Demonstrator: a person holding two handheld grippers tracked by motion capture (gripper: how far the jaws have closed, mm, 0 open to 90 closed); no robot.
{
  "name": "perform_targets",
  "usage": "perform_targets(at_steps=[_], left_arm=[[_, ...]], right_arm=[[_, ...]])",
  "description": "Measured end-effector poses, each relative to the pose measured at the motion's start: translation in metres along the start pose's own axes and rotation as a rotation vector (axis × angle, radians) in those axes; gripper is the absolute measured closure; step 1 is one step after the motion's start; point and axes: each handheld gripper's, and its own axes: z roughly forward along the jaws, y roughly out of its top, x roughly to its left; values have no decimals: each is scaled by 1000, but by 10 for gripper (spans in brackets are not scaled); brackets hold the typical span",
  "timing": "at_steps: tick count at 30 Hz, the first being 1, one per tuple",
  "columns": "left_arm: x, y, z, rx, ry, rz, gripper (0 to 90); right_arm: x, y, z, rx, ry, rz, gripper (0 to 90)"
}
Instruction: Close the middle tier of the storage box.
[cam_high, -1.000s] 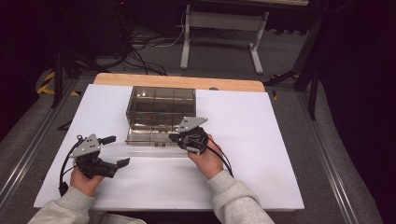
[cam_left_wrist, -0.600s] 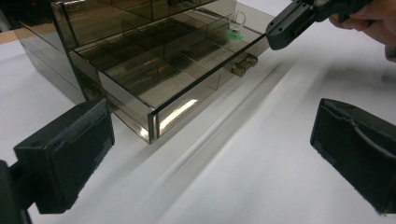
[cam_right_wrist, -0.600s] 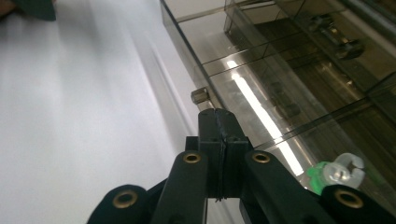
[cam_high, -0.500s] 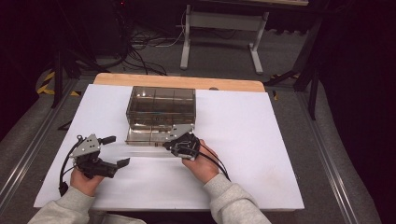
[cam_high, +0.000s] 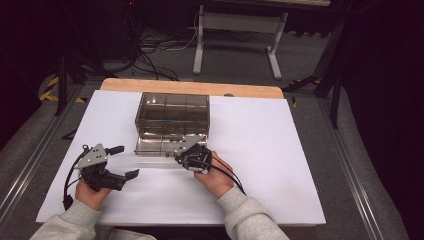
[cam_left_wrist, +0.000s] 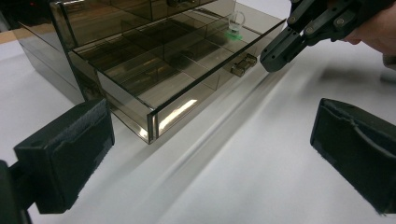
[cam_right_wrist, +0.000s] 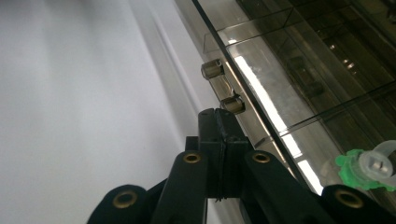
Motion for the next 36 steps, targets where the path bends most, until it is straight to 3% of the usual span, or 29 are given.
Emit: perform_targets(at_steps=[11,18,32,36], left_arm=[[0,0,0,0,0,-1,6],[0,0,0,-1,0,-1,6],[0,0,0,0,-1,-1,6],[0,0,0,-1,-1,1,6]], right_arm=[[-3,-2,9,44,-3,19,900],[-5,-1,10,32,-33,29,900],[-6,0,9,21,-39,33,900],[-8,1,9,13,-67,44,900]])
